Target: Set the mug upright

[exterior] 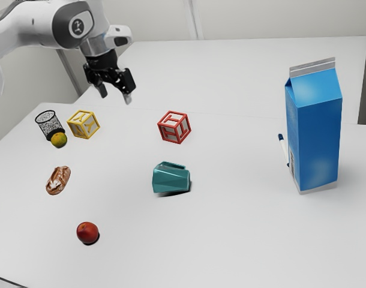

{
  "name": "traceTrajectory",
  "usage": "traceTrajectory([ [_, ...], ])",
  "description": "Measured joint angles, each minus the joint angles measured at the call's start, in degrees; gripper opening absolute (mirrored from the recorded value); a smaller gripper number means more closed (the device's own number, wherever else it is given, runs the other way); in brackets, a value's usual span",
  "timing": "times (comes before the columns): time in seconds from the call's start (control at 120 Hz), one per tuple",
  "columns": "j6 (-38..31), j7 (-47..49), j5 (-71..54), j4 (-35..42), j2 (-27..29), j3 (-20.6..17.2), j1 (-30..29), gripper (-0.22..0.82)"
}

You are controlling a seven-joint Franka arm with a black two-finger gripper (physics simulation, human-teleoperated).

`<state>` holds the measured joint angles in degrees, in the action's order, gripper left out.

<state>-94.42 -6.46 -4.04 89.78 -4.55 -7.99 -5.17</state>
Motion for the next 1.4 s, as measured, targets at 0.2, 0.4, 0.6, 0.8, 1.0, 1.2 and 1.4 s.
traceTrajectory([
  [0.2, -1.4, -1.0, 3.3, 2.0, -0.4, 2.6, -1.1, 0.60],
  [0.4, -0.3, -1.8, 21.2, 6.8, -2.8, 16.3, 6.4, 0.60],
  [0.6, 0.8, -4.1, 36.9, 14.1, -6.1, 19.4, 7.8, 0.60],
  [0.8, 0.4, -9.8, 45.8, 18.1, -10.1, 21.1, 7.4, 0.60],
  [1.0, 0.2, -15.5, 49.4, 18.1, -14.2, 21.6, 7.2, 0.60],
  [1.2, -1.2, -19.9, 51.7, 17.1, -16.9, 21.7, 7.1, 0.60],
  [1.4, -2.9, -23.1, 55.1, 17.1, -19.4, 21.6, 7.3, 0.60],
])
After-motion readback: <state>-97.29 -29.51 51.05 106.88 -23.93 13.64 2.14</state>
